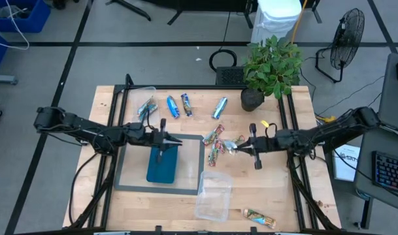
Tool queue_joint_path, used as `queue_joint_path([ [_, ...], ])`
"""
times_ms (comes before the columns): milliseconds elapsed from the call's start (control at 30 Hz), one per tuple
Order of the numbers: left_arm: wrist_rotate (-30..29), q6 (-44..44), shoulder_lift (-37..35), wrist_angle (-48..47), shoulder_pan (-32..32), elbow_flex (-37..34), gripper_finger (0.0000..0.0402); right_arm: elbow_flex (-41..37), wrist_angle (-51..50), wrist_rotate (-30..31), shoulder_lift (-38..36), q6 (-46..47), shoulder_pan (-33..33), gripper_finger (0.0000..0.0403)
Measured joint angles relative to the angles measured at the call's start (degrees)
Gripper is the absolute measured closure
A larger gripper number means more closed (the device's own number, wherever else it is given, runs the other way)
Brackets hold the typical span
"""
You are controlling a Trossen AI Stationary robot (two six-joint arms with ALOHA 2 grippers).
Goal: Pick and place Granola Bars by type
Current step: Put the yellow granola bar into the top transparent bin
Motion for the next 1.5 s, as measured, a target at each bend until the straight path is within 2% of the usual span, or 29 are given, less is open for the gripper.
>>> queue_joint_path([
  [233, -3.4, 3.4, 6.3, 9.3, 1.3, 0.0, 0.0355, 0.0, 10.7, -9.5, 5.1, -0.7, -6.6, 0.0403],
  [400, -12.5, 8.6, 10.5, 18.4, 1.5, 0.0, 0.0354, 0.0, 16.4, -13.9, 9.6, 1.1, -10.4, 0.0403],
  [500, -13.8, 10.1, 12.3, 19.4, 1.5, 1.0, 0.0347, 0.0, 18.6, -15.2, 11.6, 2.3, -12.1, 0.0403],
  [600, -13.7, 10.0, 13.8, 19.4, 1.8, 3.1, 0.0315, 0.8, 19.0, -16.4, 13.0, 2.5, -13.3, 0.0403],
  [833, -13.8, 13.3, 20.4, 16.6, 2.0, 10.6, 0.0205, 5.7, 18.9, -19.5, 16.2, 1.7, -14.0, 0.0403],
  [1000, -13.8, 15.5, 26.5, 14.6, 1.9, 17.1, 0.017, 7.7, 18.5, -19.4, 18.8, -0.3, -14.3, 0.0403],
  [1267, -12.0, 15.5, 29.8, 13.5, 1.7, 23.4, 0.0183, 7.8, 18.2, -19.3, 20.2, 0.3, -15.9, 0.0403],
  [1500, -10.8, 16.3, 29.7, 10.0, 0.0, 24.0, 0.0203, 7.8, 17.8, -19.4, 20.2, 0.3, -17.3, 0.0403],
])
